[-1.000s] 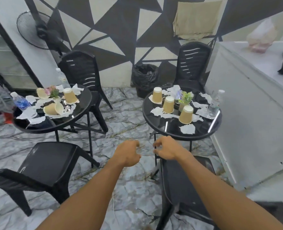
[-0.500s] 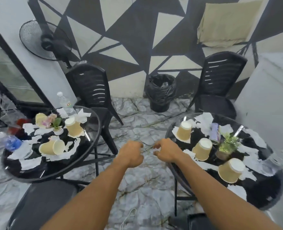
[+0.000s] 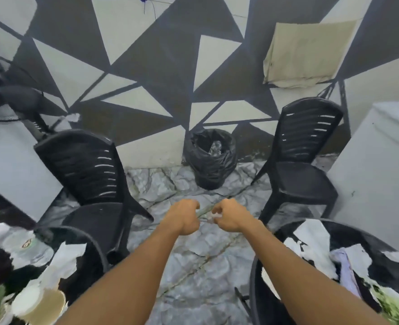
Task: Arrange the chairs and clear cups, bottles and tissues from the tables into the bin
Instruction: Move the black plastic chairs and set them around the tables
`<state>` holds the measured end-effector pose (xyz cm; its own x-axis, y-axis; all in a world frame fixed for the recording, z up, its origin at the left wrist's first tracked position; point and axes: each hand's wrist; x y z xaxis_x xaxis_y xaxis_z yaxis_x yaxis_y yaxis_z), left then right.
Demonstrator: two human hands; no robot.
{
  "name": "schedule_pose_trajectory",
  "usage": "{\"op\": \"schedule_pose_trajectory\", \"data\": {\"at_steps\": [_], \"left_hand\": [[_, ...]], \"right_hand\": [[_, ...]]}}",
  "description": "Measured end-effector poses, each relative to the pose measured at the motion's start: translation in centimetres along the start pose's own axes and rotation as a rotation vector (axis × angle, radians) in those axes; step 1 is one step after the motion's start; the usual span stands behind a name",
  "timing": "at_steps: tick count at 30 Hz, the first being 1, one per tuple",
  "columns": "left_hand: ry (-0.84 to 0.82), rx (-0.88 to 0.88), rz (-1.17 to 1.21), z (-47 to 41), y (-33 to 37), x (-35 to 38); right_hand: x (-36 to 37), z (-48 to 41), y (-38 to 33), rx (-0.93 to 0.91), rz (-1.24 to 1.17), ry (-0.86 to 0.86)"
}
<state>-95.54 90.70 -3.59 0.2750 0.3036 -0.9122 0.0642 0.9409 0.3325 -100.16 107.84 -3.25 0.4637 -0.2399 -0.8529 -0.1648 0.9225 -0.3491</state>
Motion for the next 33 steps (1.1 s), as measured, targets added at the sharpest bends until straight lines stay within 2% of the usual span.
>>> {"op": "schedule_pose_trajectory", "data": {"at_steps": [11, 16, 22, 25, 33], "left_hand": [[-0.117, 0.121, -0.058, -25.3, -7.7, -8.1], [-0.148, 0.178, -0.076, -38.0, -9.1, -12.1], [-0.112, 0.304, -0.069, -52.4, -7.9, -16.8], [-0.118, 0.388, -0.069, -59.9, -6.4, -18.1], [-0.145, 0.703, -0.1, -78.9, 1.4, -19.8]], "right_hand": [[-10.7, -23.2, 1.6, 0.242, -0.097, -0.005], [-15.9, -33.6, 4.0, 0.309, -0.136, 0.001], [-23.1, -43.2, 6.9, 0.404, -0.173, 0.063], [-26.4, -47.5, 9.5, 0.488, -0.216, 0.162], [-34.2, -55.8, 17.6, 0.761, -0.355, 0.365]]}}
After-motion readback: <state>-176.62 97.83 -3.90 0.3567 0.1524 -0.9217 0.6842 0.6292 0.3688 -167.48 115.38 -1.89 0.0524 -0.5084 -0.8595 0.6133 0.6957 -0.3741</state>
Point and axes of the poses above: each hand's wrist, its own z-axis away from the middle knuckle, its own x-axis out of the palm, y = z × x, and after that the axes turned 12 degrees about x, right-handed
